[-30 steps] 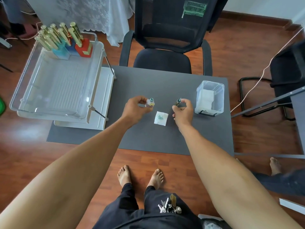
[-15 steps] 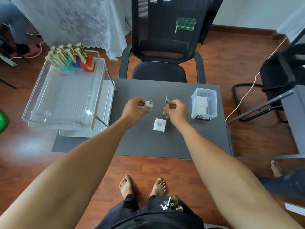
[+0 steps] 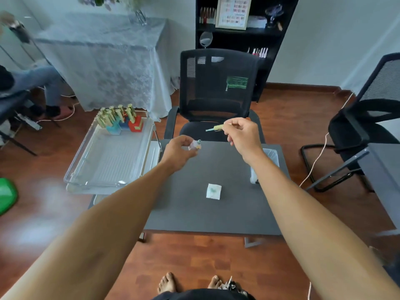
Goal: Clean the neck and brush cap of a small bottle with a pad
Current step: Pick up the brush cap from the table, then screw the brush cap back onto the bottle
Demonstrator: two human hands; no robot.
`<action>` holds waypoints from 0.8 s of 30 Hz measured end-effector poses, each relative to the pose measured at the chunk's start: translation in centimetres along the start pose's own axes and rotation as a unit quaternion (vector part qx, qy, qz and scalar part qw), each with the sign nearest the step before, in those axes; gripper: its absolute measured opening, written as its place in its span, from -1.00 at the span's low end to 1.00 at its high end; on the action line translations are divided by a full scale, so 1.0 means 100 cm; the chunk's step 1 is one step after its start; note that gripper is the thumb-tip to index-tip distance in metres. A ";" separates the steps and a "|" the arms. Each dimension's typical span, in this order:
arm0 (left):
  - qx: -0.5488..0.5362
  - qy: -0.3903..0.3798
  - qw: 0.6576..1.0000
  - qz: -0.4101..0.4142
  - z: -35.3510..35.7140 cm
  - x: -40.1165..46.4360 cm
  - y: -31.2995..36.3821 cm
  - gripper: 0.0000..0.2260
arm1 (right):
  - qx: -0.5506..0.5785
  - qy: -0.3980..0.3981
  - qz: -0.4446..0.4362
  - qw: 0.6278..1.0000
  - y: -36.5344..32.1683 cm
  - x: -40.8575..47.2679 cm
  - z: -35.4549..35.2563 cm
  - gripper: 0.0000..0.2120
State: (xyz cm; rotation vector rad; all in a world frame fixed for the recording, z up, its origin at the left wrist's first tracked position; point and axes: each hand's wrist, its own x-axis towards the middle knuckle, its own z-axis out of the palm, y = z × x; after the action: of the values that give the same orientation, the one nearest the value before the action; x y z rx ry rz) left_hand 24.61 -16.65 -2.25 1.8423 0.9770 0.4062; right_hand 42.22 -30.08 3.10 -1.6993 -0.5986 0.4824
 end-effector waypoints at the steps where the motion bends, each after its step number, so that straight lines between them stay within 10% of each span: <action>1: 0.002 0.001 1.000 0.006 -0.002 0.000 0.004 -0.81 | -0.001 -0.004 -0.007 1.000 -0.005 0.000 -0.001 -0.94; 24: 0.000 0.001 0.999 0.045 -0.013 -0.003 0.046 -0.79 | -0.023 -0.028 -0.056 0.998 -0.027 0.000 0.003 -0.93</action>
State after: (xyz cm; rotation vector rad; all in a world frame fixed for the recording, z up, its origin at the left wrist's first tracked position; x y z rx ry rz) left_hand 25.66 -17.00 2.45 1.8913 0.8987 0.4621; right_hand 41.68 -29.42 5.67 -1.6902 -0.7460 0.4403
